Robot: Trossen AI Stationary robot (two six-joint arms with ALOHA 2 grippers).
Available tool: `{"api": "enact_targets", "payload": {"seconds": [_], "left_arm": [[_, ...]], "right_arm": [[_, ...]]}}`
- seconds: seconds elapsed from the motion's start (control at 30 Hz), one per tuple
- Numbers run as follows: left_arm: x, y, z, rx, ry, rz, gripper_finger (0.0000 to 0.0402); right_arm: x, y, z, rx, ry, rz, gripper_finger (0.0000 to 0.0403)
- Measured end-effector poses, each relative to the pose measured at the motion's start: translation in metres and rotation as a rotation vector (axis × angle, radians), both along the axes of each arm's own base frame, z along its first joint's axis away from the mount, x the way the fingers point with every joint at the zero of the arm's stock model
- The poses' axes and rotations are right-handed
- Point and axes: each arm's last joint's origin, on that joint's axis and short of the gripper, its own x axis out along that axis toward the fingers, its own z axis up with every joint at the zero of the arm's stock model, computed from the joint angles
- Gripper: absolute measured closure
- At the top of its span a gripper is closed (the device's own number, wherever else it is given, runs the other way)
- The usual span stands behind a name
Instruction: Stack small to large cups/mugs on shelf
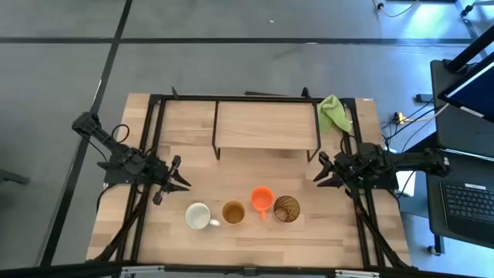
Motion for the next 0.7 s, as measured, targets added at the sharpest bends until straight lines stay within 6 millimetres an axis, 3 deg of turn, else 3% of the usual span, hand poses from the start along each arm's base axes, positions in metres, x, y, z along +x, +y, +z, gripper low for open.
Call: {"api": "enact_targets", "payload": {"seconds": [0.7], "left_arm": [[0.0000,0.0000,0.0001,0.000,0.000,0.000,0.0337]], "right_arm": [[0.0000,0.0000,0.0000,0.000,0.000,0.000,0.0298]]}}
